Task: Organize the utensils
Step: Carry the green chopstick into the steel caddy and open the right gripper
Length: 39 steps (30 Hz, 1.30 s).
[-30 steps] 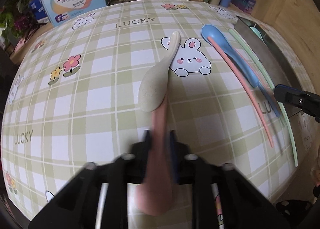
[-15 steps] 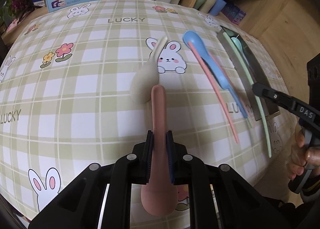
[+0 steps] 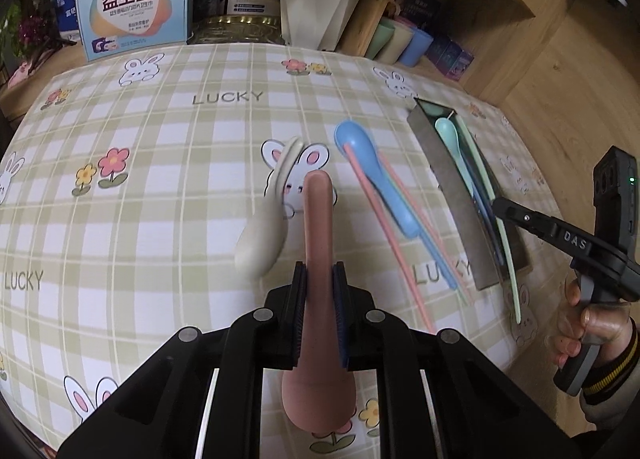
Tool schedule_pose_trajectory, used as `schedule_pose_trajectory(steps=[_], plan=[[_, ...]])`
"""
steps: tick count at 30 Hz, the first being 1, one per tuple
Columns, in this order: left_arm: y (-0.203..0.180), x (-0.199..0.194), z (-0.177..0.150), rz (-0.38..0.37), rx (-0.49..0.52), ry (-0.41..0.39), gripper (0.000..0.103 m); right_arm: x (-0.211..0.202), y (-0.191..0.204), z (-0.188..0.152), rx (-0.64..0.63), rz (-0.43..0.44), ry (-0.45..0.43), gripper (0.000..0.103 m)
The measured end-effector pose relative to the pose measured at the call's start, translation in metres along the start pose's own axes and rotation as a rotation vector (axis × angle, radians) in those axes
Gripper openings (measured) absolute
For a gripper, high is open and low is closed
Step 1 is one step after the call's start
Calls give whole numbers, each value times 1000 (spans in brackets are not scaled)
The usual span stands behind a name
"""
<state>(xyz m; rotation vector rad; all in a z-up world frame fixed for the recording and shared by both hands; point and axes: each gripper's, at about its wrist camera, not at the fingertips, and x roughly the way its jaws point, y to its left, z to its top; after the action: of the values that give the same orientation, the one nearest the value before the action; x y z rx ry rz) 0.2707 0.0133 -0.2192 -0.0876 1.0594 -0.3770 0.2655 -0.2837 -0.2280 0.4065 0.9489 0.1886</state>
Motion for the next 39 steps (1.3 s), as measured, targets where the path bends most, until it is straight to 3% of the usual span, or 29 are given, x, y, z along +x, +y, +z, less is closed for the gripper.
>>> schedule_pose_trajectory(steps=[3, 10, 23, 39], plan=[[-3, 3, 6, -3, 8, -2, 13, 1, -17, 13, 23, -72, -18, 6], [-7, 7, 16, -15, 2, -13, 13, 25, -36, 35, 20, -145, 12, 6], [-6, 10, 26, -20, -15, -17, 13, 64, -38, 32, 49, -126, 108, 6], [-33, 18, 37, -36, 18, -5, 13, 37, -36, 24, 55, -77, 72, 8]])
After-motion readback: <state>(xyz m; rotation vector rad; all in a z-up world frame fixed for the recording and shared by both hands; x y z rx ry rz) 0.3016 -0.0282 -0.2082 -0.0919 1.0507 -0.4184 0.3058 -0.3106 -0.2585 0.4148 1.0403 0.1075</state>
